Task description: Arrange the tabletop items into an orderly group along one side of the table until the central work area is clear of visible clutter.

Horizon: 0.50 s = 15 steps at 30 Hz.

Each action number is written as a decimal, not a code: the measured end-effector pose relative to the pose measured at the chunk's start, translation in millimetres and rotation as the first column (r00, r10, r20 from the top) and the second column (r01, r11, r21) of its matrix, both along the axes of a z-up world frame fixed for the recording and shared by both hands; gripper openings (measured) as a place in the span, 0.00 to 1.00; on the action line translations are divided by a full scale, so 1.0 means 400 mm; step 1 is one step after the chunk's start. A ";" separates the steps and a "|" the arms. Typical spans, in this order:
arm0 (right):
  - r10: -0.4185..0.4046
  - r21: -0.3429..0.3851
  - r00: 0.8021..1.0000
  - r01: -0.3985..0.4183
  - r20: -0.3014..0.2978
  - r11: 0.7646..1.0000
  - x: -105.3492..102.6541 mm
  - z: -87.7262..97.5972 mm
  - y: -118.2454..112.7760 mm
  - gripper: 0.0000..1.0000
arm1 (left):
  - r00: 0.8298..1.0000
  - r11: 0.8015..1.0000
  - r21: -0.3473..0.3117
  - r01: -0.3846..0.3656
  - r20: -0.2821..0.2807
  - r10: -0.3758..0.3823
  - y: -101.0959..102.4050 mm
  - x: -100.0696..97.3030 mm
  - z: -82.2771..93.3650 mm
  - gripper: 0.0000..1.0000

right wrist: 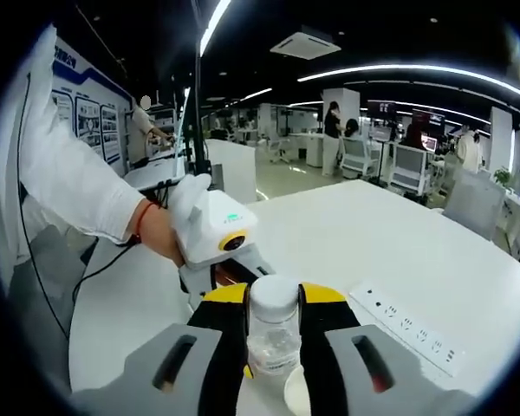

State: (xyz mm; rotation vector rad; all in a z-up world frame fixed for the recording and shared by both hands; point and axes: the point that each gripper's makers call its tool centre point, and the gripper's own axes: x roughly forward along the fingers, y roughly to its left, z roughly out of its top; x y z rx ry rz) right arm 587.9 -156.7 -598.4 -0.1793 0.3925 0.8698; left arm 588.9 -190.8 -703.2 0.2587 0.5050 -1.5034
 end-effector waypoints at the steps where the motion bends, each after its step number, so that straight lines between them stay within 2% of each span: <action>1: -0.001 0.001 1.000 0.001 0.000 1.000 0.000 0.001 0.000 0.21 | 1.000 1.000 0.001 -0.003 0.005 0.003 0.002 0.002 0.001 0.56; 4: -0.001 0.010 1.000 0.001 -0.012 1.000 -0.002 0.000 0.003 0.24 | 1.000 1.000 0.003 -0.008 0.002 0.008 0.005 0.002 0.006 0.58; 9: -0.018 0.014 0.999 0.019 -0.027 1.000 0.000 -0.006 0.003 0.39 | 1.000 1.000 -0.005 -0.025 -0.005 0.025 0.008 0.002 0.026 0.61; 15: -0.038 0.020 0.999 0.039 -0.028 0.999 -0.003 -0.001 -0.003 0.47 | 0.999 0.999 0.000 -0.045 -0.017 0.045 0.020 -0.001 0.036 0.66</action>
